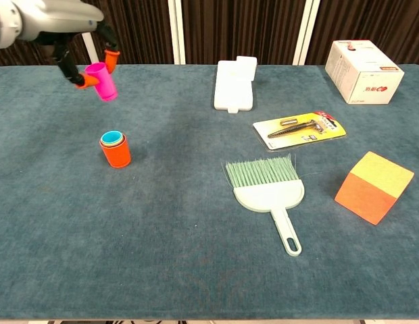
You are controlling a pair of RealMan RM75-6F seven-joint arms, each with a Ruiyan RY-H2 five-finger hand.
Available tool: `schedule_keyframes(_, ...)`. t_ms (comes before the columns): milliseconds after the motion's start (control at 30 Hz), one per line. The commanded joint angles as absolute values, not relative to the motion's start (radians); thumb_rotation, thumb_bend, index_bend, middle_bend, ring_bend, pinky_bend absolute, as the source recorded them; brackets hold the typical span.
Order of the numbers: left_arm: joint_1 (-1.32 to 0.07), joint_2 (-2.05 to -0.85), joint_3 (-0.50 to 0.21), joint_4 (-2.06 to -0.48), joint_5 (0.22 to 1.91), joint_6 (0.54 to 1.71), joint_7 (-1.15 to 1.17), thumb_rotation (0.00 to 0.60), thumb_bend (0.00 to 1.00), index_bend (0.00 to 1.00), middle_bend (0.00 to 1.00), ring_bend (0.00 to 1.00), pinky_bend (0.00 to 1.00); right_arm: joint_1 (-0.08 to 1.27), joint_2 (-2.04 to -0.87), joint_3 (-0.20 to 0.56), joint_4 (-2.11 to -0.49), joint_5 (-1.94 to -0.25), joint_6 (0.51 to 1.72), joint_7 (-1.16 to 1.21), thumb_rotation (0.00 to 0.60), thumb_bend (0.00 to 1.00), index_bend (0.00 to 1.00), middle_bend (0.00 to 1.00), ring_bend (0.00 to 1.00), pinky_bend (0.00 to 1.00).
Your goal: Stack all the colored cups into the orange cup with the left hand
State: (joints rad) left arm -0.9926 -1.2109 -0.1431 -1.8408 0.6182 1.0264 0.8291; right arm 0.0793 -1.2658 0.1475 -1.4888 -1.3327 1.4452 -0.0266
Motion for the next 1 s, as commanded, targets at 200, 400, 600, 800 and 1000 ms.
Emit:
schedule_keyframes(200, -0.958, -1.186, -0.092, -1.873, 0.658, 1.022, 0.807, 0.6, 0.4, 0.49, 0.2, 0.0, 0.0, 0.077, -1.262, 0.147, -1.496, -1.338, 1.454, -0.027, 0.6, 0.34, 0.09, 0.05, 0.09, 0.04)
schedule_keyframes(400, -0.953, -1.202, -0.08, -1.854, 0.687, 1.018, 0.794, 0.6, 0.4, 0.49, 0.2, 0.0, 0.0, 0.075, -1.259, 0.147, -1.502, -1.344, 1.46, -0.026, 0.6, 0.34, 0.09, 0.05, 0.09, 0.04)
schedule_keyframes(600, -0.957, -1.228, -0.074, -1.826, 0.707, 1.016, 0.79, 0.6, 0.4, 0.49, 0.2, 0.0, 0.0, 0.074, -1.257, 0.147, -1.504, -1.346, 1.463, -0.024, 0.6, 0.34, 0.09, 0.05, 0.09, 0.04)
schedule_keyframes(800, -0.96, -1.26, -0.069, -1.793, 0.703, 1.009, 0.784, 0.6, 0.4, 0.49, 0.2, 0.0, 0.0, 0.071, -1.253, 0.15, -1.507, -1.346, 1.47, -0.022, 0.6, 0.34, 0.09, 0.05, 0.09, 0.04)
schedule_keyframes(1000, -0.965, -1.282, -0.066, -1.771, 0.699, 1.005, 0.786, 0.6, 0.4, 0.49, 0.2, 0.0, 0.0, 0.071, -1.252, 0.15, -1.507, -1.344, 1.469, -0.02, 0.6, 0.34, 0.09, 0.05, 0.09, 0.04)
